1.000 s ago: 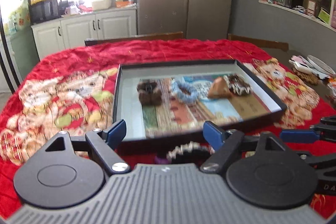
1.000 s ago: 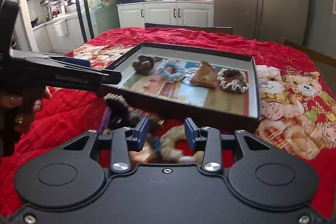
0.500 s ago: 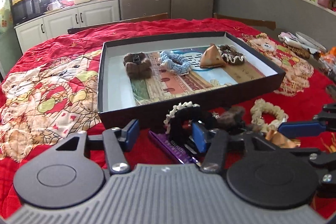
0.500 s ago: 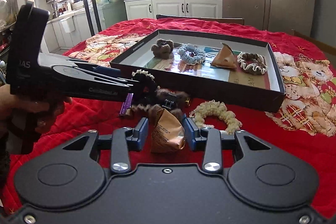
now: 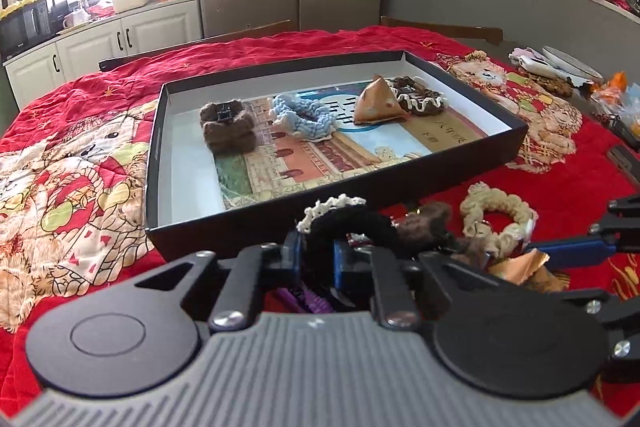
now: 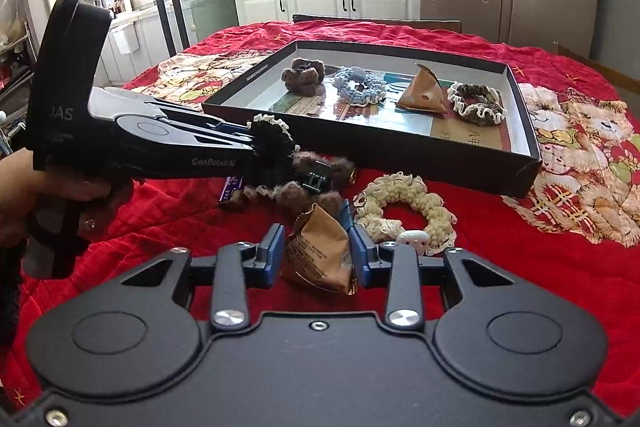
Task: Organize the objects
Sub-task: 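Grasp the black lace scrunchie with the left tool while the right tool grasps another tan pouch, then lower both held items into the box and open both tools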
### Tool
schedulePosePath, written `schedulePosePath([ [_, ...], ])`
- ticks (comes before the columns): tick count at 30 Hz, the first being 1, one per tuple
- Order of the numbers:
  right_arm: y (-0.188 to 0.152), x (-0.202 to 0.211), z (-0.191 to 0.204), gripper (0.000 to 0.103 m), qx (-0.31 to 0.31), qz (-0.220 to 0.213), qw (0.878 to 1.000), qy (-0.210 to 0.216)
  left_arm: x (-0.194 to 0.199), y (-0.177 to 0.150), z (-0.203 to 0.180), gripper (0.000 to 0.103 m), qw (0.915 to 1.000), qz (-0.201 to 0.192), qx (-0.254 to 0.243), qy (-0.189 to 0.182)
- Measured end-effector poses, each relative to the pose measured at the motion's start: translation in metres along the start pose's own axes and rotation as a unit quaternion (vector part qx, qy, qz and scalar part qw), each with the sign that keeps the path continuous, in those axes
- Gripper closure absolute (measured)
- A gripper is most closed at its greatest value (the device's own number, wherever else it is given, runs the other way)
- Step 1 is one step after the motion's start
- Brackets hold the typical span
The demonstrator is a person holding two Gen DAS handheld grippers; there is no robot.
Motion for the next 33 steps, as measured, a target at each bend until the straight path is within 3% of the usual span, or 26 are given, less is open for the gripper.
schedulePosePath([
  [9,0.007,0.012,-0.002,0.076,-0.001,-0.016,1.0,0.005,0.026,0.01,0.001,0.088,0.9999,-0.014,0.001,0.003],
  [17,0.037,0.024,-0.014,0.077,-0.015,-0.053,0.998,0.005,0.041,0.036,0.008,0.088,0.999,-0.04,0.014,0.014],
  [22,0.066,0.013,-0.025,0.077,-0.008,-0.077,0.997,-0.012,0.028,0.055,0.016,0.088,0.9983,-0.042,0.021,0.033],
  [33,0.107,-0.053,-0.051,0.077,-0.021,-0.081,0.996,-0.021,-0.031,0.068,0.03,0.088,0.9969,-0.014,0.051,0.058],
])
Point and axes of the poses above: each gripper's, at about its wrist camera, not at the fingertips, and x roughly against the way its jaws point, z to its left, y to its top, the point moved 1 cm from there along -x, roughly the way its jaws point, and after that the axes turned 4 degrees about -z, right-handed, at the moved point
